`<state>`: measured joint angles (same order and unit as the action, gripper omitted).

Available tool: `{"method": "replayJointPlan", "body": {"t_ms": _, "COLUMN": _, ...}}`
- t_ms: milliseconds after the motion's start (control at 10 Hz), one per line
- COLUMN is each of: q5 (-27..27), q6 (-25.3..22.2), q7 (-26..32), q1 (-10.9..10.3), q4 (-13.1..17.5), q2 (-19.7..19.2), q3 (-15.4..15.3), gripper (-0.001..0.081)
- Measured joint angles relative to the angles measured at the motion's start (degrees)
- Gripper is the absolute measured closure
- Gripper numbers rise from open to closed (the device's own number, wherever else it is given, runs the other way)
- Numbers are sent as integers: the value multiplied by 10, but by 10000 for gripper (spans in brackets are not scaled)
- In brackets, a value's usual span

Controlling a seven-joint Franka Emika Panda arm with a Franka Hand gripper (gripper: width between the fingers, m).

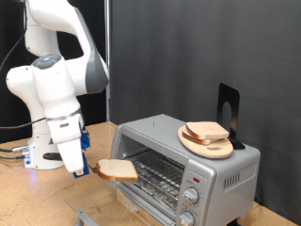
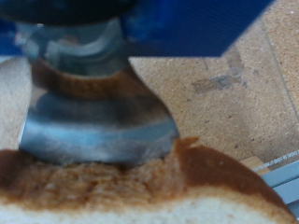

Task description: Make a piece of toast with the oven

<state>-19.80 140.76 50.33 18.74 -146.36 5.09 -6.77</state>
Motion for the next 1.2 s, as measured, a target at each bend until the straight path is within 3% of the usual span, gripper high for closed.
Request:
{"method": "replayJointPlan", "body": {"t_ms": 300, "q5": 3, "q6": 20, "q7": 42, "q1": -2, "q4": 7, "q2": -10, "q3": -18, "gripper": 415}}
{"method": "replayJointPlan", "body": {"t_ms": 600, "q5": 19, "q6": 28, "q7": 49, "q1": -3, "q4": 3, "q2": -10, "q3": -36, "gripper": 415}}
{"method": "replayJointPlan", "body": {"t_ms": 900, "q5": 31, "q6": 26, "q7": 15, "q1": -3, "q4": 6, "q2": -11, "q3": -50, "gripper": 415}}
{"method": "replayJointPlan", "body": {"t_ms": 1200, "q5": 97, "q6": 14, "q7": -46, "q1": -3, "q4": 25, "q2": -25, "q3": -59, "gripper": 415}}
